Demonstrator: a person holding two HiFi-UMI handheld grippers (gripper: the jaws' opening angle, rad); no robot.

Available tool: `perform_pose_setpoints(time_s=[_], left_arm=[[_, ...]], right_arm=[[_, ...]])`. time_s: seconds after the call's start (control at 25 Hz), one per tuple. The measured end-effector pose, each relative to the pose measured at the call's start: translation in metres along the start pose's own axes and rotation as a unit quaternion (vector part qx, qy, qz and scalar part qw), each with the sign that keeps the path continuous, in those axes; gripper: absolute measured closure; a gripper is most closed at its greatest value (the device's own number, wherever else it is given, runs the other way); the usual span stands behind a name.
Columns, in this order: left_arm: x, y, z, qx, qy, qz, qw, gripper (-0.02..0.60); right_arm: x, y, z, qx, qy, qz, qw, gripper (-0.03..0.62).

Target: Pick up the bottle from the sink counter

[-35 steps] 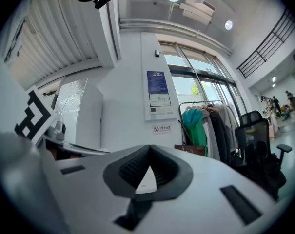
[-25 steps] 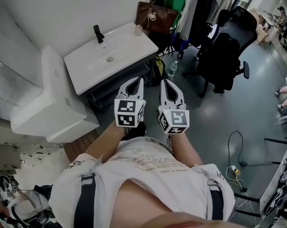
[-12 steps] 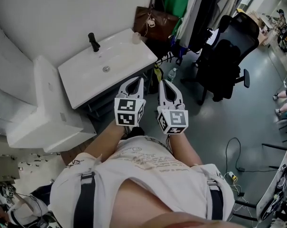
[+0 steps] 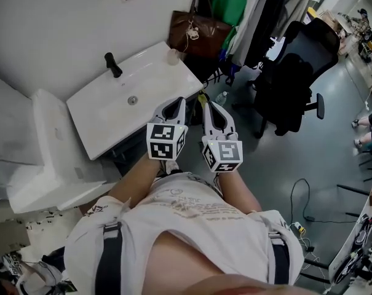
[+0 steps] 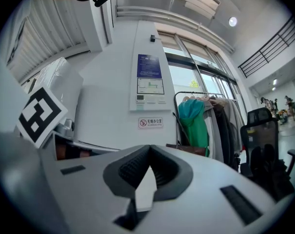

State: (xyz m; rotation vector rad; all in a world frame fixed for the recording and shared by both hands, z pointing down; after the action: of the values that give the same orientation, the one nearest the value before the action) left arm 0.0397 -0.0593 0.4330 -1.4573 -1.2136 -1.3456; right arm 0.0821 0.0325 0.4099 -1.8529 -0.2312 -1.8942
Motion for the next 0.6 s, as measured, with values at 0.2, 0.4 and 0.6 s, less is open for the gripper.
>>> perform_pose_setpoints(time_s=[0.2,0.4,0.6], left_arm=[[0.002,0.024,-0.034,-0.011,-0.007,-0.008,0.9999,0.568],[-0.001,0.048,-0.073,-0.028,-0.018,-0.003,0.9994,0.568],[-0.004,0.07,-0.106,-0.037,-0.027,0.004,0.9989,0.568]], right_arm=[[0.011,0.044,-0.002,-0.015,-0.003,-0.006,1.0,0.569],[0.022,0.088,0.0,-0.022,-0.002,-0.011,1.0,0.569],[0.034,0.126,0.001,-0.025,0.002,-0.013,1.0,0.569]])
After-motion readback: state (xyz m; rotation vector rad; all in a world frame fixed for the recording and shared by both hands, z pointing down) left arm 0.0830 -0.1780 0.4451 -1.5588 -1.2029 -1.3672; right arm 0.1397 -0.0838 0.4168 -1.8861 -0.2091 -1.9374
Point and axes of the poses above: the fingertips, and each gripper's own axes: y forward along the fingers, z to its right, x out of its underside, the point moved 2 cm from there along -y, backward along the fingers, and after that the axes turned 10 degrees about z, right-handed, at the moved point
